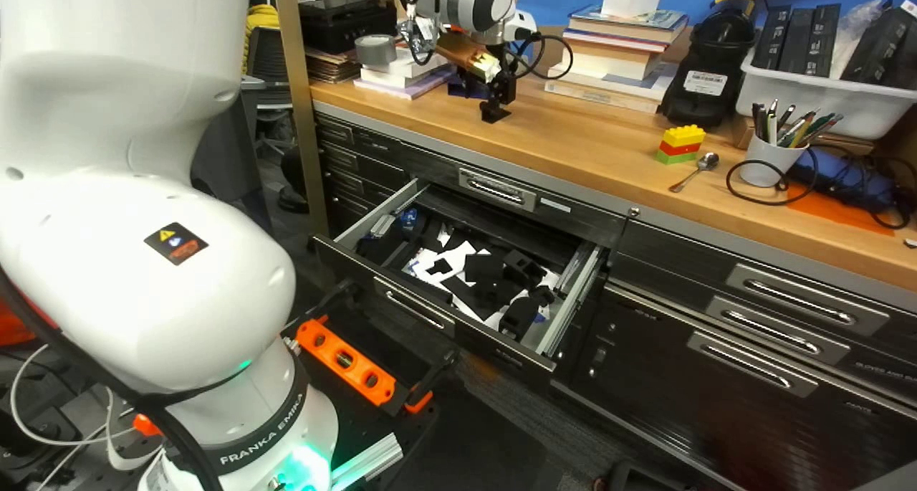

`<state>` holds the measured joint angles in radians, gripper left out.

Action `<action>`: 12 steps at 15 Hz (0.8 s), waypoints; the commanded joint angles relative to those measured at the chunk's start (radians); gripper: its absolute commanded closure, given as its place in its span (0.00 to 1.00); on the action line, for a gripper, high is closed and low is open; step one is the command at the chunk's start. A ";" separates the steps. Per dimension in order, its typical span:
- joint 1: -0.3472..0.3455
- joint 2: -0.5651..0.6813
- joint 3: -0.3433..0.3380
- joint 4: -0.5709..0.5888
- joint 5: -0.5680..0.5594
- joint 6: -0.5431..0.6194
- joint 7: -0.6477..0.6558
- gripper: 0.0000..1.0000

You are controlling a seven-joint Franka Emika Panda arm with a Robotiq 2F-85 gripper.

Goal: Place the black objects inside the open drawer then close the drawer

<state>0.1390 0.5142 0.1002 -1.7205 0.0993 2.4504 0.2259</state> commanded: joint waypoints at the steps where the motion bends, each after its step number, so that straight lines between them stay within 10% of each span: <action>1: 0.016 0.067 -0.017 0.099 -0.004 0.029 0.008 0.00; 12: 0.036 0.152 -0.075 0.205 -0.062 -0.023 0.025 0.00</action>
<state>0.1539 0.6365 0.0495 -1.5743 0.0669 2.4634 0.2274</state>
